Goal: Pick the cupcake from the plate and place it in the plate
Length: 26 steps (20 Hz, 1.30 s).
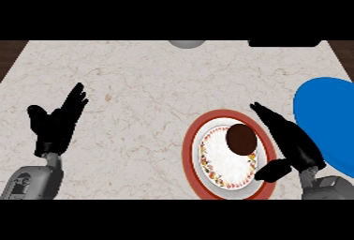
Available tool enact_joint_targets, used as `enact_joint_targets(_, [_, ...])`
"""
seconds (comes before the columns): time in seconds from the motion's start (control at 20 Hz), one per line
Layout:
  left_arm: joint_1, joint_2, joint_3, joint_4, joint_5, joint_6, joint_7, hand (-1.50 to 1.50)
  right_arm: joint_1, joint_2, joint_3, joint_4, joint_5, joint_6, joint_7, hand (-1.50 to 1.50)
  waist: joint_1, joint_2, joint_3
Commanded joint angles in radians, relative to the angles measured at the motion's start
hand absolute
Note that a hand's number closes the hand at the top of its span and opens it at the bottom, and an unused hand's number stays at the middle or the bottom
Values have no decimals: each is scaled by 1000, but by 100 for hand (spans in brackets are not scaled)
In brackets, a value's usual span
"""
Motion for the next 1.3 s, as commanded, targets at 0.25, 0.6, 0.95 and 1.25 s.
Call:
enact_joint_targets(0.25, [-20,-20,31,26,-41,-38,-3,0,-43,139,14,63,138,71,73,-150,-1,0,0])
enact_joint_targets(0.6, [-28,-52,54,71,-73,-41,-44,0,-100,186,-39,227,226,58,-30,-150,-1,1,0])
enact_joint_targets(0.95, [56,-36,79,-1,-55,-94,-56,0,-99,206,-24,275,240,141,-73,150,2,1,0])
enact_joint_targets(1.25, [-9,-78,62,20,-85,-51,3,0,-140,244,-9,273,261,159,-124,150,-1,0,0])
